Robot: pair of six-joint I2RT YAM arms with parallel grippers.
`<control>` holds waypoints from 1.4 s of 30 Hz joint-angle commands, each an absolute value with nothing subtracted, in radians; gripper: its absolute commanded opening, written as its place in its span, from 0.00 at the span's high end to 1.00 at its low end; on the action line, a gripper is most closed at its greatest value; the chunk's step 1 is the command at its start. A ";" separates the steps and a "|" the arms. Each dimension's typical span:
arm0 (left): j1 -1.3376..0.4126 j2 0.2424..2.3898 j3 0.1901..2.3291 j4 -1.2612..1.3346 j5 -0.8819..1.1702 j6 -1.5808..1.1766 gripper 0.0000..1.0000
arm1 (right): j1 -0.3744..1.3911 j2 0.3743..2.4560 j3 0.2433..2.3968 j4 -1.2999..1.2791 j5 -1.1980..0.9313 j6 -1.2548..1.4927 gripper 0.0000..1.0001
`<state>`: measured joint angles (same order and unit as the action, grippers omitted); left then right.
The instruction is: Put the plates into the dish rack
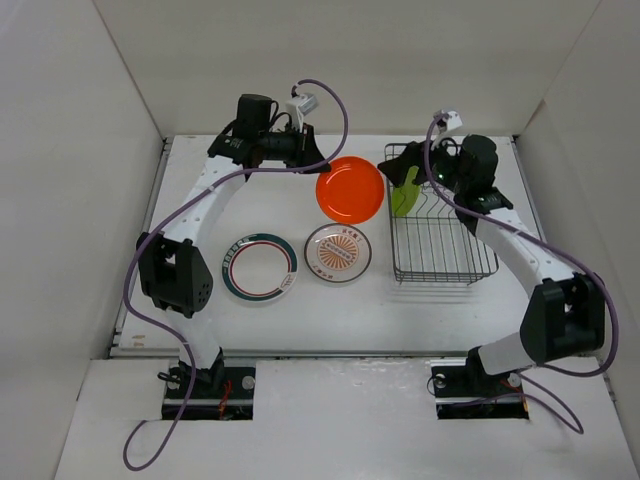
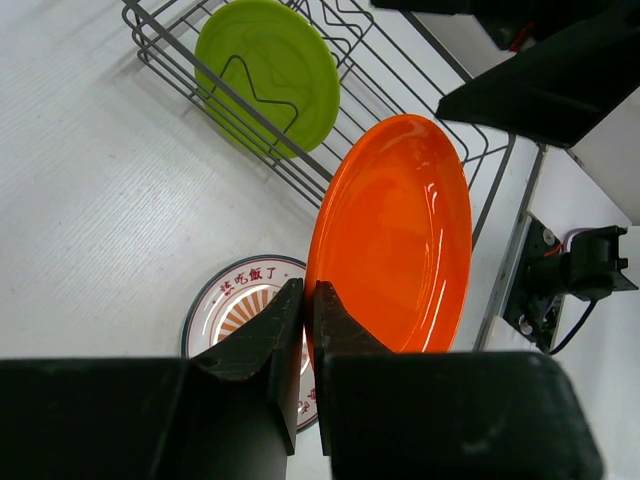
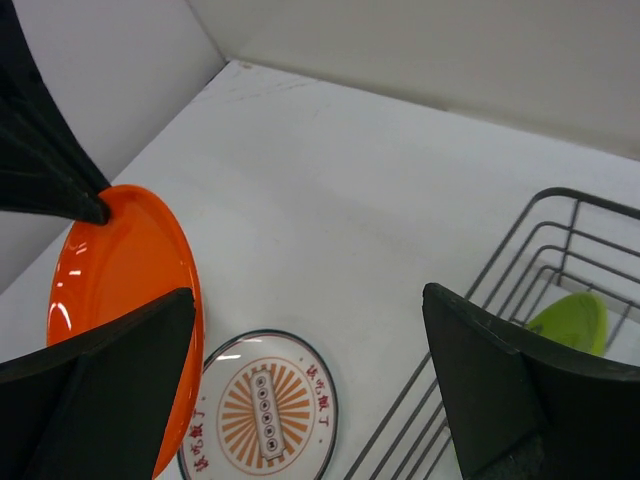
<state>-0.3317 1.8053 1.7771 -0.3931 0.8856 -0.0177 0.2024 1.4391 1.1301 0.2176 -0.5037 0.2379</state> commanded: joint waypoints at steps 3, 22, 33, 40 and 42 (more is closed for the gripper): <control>-0.334 1.798 1.821 -0.362 0.937 -0.012 1.00 | 0.230 1.529 1.172 0.261 -0.777 0.245 0.03; -0.334 1.960 1.968 -0.421 0.729 -0.058 0.00 | 0.209 1.441 1.206 0.122 -0.624 0.247 1.00; -0.325 1.921 1.855 -0.483 0.180 0.052 0.00 | 0.187 1.336 1.402 -0.439 0.412 0.158 1.00; -0.279 1.813 1.717 -0.472 0.115 0.072 0.00 | 0.178 1.449 1.408 -0.425 0.449 0.133 1.00; -0.238 1.784 1.671 -0.482 0.106 0.083 0.00 | 0.178 1.460 1.408 -0.396 0.437 0.133 1.00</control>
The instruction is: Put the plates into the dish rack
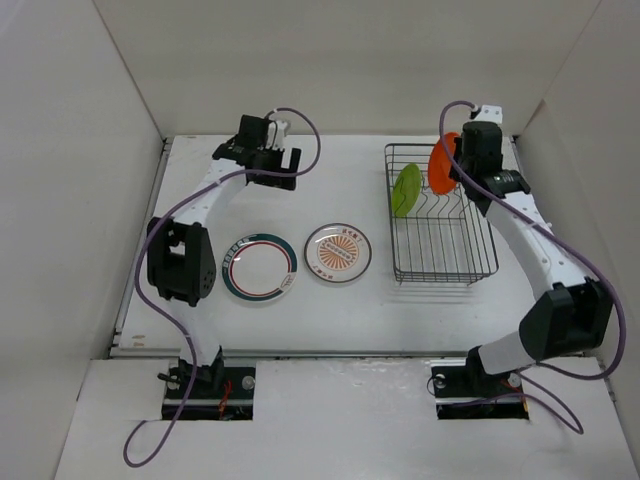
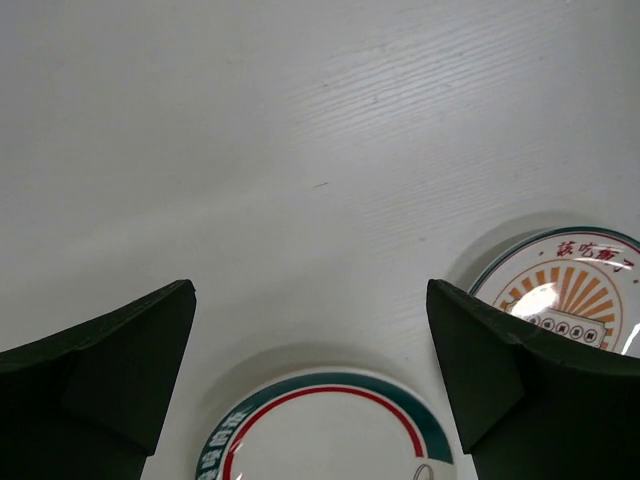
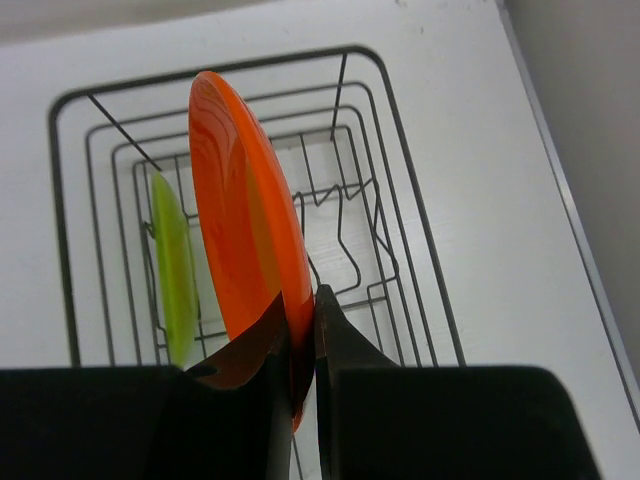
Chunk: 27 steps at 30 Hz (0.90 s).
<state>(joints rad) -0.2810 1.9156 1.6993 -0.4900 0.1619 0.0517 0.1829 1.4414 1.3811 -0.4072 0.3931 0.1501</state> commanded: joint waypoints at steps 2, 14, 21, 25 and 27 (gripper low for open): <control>-0.195 1.738 1.643 -0.482 0.106 0.093 0.00 | 0.178 1.483 1.399 -0.383 0.437 0.133 1.00; 0.040 1.589 1.432 -0.505 0.110 0.152 0.00 | 0.187 1.603 1.433 -0.373 0.396 0.123 1.00; 0.133 1.540 1.254 -0.483 0.182 0.195 0.00 | 0.198 1.644 1.424 -0.364 0.396 0.123 0.98; 0.143 1.506 1.154 -0.483 0.235 0.206 0.00 | 0.218 1.663 1.433 -0.364 0.396 0.123 0.62; 0.155 1.496 1.121 -0.474 0.271 0.215 0.00 | 0.230 1.663 1.433 -0.373 0.406 0.132 0.46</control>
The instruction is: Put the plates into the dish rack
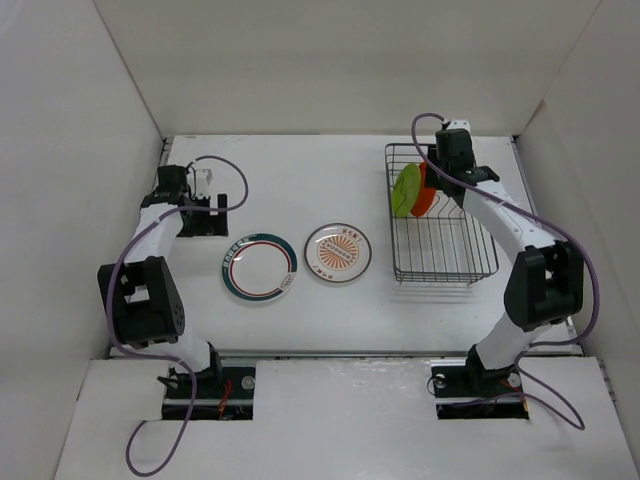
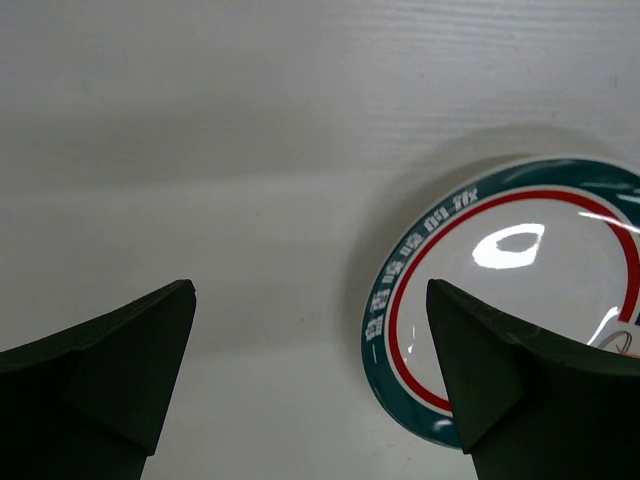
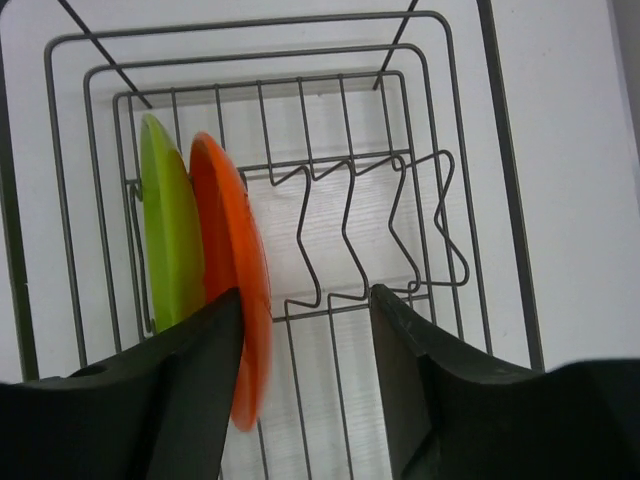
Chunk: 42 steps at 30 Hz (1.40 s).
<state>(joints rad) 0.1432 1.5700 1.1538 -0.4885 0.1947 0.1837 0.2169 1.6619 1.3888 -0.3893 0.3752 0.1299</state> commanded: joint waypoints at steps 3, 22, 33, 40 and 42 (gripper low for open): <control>0.187 1.477 1.085 -0.485 0.329 0.225 0.00 | 0.239 1.641 1.442 -0.373 0.416 0.143 0.40; 0.218 1.669 1.074 -0.606 0.538 0.405 0.22 | 0.344 1.293 1.347 -0.324 -0.020 0.074 0.01; 0.218 1.810 1.120 -0.641 0.603 0.433 0.80 | 0.408 1.331 1.338 -0.314 -0.063 0.064 0.01; 0.245 1.821 1.147 -0.655 0.613 0.455 1.00 | 0.408 1.361 1.316 -0.279 -0.097 0.064 0.01; 0.255 1.821 1.170 -0.701 0.643 0.475 1.00 | 0.408 1.371 1.289 -0.250 -0.183 0.064 0.01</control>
<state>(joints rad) 0.2348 1.8214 1.1252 -0.6445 0.6334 0.4129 0.4011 1.3529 1.3128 -0.3313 -0.0837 0.0746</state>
